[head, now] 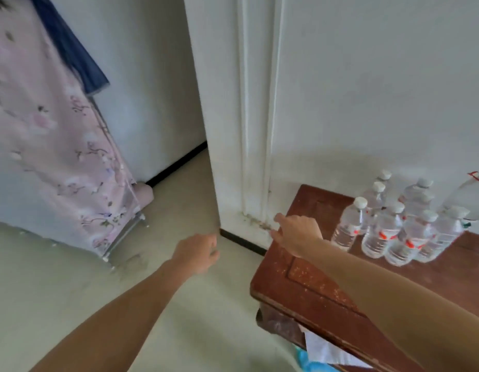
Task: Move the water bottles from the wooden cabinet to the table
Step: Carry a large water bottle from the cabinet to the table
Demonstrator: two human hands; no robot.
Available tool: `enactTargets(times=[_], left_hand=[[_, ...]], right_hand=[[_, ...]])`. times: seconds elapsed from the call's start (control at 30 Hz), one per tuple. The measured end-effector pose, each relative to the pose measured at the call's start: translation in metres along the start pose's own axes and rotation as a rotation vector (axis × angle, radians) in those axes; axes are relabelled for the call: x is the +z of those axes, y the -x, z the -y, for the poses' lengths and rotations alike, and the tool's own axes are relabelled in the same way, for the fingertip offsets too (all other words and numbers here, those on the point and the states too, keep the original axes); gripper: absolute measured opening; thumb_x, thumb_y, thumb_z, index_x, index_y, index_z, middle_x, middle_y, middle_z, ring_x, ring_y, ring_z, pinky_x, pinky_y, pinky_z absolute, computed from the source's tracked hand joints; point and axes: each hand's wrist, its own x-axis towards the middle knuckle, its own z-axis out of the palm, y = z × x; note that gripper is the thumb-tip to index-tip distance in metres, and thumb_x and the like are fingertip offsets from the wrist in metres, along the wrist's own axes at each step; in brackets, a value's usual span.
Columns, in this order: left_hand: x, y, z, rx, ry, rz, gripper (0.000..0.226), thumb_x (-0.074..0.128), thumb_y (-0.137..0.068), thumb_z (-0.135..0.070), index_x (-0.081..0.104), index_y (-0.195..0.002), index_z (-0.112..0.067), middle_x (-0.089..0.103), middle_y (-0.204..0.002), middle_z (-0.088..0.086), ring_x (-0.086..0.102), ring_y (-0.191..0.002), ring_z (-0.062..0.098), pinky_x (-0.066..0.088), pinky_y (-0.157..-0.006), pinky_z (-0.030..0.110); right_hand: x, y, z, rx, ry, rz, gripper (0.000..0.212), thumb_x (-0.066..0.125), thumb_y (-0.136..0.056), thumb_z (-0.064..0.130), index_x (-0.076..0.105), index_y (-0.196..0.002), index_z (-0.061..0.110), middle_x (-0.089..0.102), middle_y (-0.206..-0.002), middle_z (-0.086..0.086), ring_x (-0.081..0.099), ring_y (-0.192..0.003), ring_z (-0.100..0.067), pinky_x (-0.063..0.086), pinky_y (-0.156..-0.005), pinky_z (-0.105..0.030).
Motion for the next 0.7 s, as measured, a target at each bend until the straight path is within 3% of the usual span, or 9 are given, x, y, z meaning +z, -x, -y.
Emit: enactTargets(times=[0.23, 0.37, 0.7], left_hand=[[-0.015, 0.168, 0.188, -0.493, 0.043, -0.051, 0.032, 0.049, -0.095, -0.042, 0.056, -0.12, -0.024, 0.06, -0.123, 0.004, 0.057, -0.114, 0.024, 0.043, -0.094, 0.031], [-0.008, 0.249, 0.254, -0.689, 0.094, -0.069, 0.032, 0.05, -0.094, -0.043, 0.056, -0.12, -0.026, 0.064, -0.116, 0.004, 0.059, -0.109, 0.023, 0.043, -0.092, 0.031], [-0.024, 0.477, 0.447, -1.282, 0.144, -0.105, 0.033, 0.048, -0.095, -0.041, 0.055, -0.123, -0.025, 0.062, -0.119, 0.005, 0.059, -0.109, 0.025, 0.044, -0.089, 0.032]], right_hand=[[0.013, -0.037, 0.257, -0.518, 0.034, 0.094, 0.044, 0.034, -0.099, 0.052, 0.05, -0.124, 0.02, 0.064, -0.117, -0.006, 0.061, -0.107, -0.028, 0.048, -0.087, -0.037], [0.021, -0.042, 0.372, -0.715, 0.04, 0.07, 0.041, 0.038, -0.096, 0.054, 0.057, -0.117, 0.023, 0.066, -0.113, -0.004, 0.062, -0.104, -0.026, 0.047, -0.086, -0.033], [0.03, -0.012, 0.754, -1.308, -0.044, 0.047, 0.04, 0.042, -0.095, 0.052, 0.06, -0.113, 0.021, 0.068, -0.109, -0.003, 0.064, -0.099, -0.024, 0.046, -0.083, -0.033]])
